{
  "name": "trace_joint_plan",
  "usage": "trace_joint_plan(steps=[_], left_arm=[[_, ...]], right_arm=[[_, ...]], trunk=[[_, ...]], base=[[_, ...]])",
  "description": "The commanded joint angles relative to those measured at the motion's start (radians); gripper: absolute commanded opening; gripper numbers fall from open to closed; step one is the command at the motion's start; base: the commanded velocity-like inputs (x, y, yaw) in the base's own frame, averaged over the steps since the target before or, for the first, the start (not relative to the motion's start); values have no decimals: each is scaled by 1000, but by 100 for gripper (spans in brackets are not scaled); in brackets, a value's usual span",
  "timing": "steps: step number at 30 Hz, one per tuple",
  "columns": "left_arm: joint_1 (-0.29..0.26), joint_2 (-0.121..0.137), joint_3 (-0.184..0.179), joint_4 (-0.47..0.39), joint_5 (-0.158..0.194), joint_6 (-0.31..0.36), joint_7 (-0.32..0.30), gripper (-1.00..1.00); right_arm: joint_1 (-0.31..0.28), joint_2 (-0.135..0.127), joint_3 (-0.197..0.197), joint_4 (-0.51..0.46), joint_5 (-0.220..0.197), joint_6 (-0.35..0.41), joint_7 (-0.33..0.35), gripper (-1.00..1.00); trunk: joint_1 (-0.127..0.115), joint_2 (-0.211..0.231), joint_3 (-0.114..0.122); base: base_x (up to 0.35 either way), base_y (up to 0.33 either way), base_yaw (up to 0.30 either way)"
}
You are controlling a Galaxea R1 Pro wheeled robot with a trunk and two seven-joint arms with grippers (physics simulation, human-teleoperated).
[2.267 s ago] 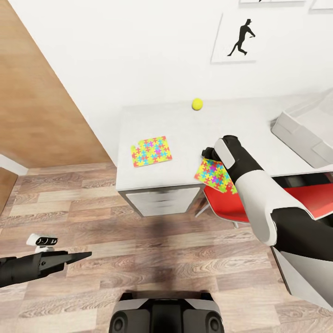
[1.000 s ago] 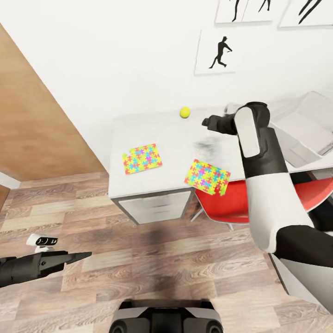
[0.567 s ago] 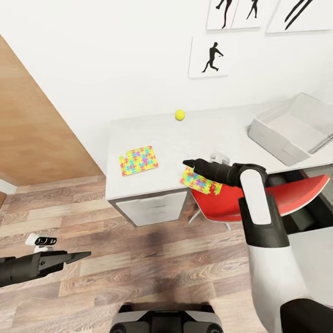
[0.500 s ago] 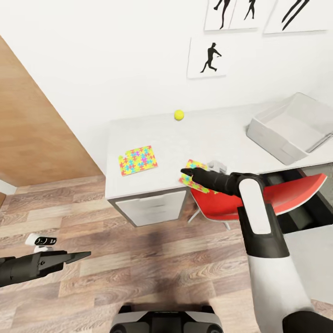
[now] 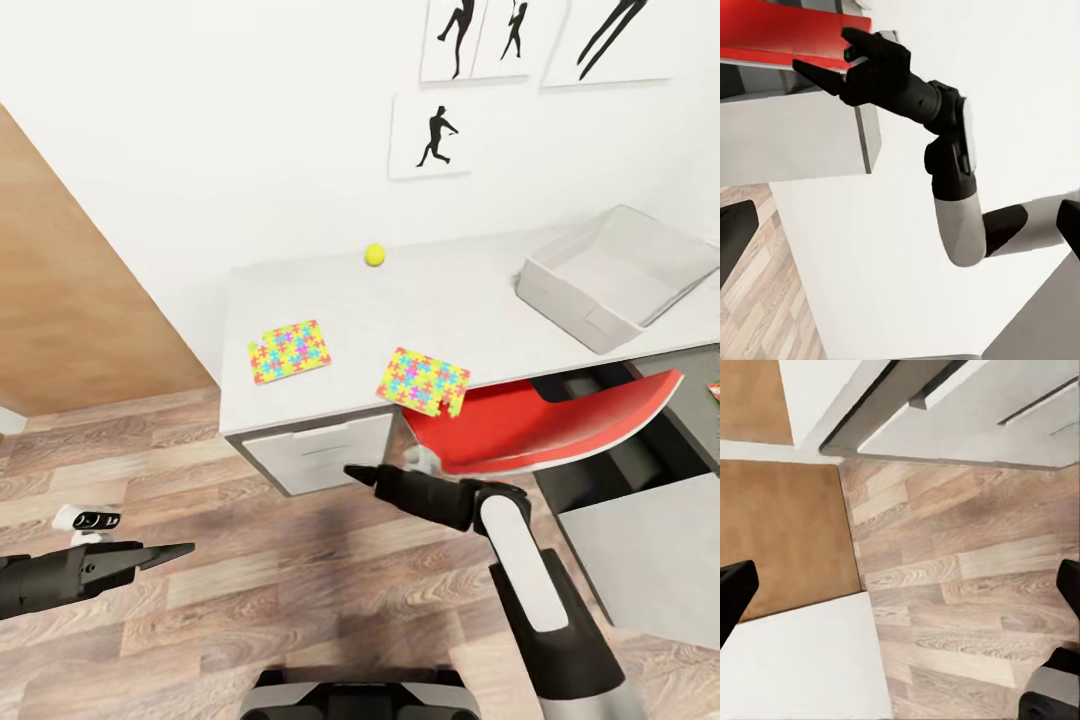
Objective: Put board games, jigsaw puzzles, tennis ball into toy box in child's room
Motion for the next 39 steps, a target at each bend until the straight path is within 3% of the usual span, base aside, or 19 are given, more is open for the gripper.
trace_joint_plan(steps=[1, 4, 8, 11, 21, 28, 39], left_arm=[[0, 1, 0, 0, 0, 11, -4, 100], [0, 1, 0, 0, 0, 11, -4, 100], [0, 2, 1, 0, -2, 11, -4, 100], [0, 2, 3, 1, -4, 10, -4, 100], [0, 0, 4, -1, -4, 9, -4, 100], [-1, 5, 7, -7, -4, 9, -4, 100], [-2, 11, 7, 0, -4, 9, -4, 100]], right_arm=[[18, -2, 0, -1, -10, -12, 18, 100], [83, -9, -4, -1, -6, -67, 171, 100], [110, -17, -10, -1, -2, -90, 287, 100], [123, -41, -14, -1, 1, -106, 368, 100], [151, -94, -15, -1, 1, -177, 443, 100], [161, -100, -16, -1, 3, -187, 490, 100], [163, -101, -15, -1, 4, -192, 496, 100]], trunk=[[1, -2, 0], [1, -2, 5], [1, -2, 11], [1, -2, 16], [1, -2, 32], [1, -2, 43], [1, -2, 54]], base=[[-1, 0, -82], [0, 0, -82], [0, 0, -81], [0, 0, -80], [0, 0, -82], [0, 0, -84], [0, 0, -18]])
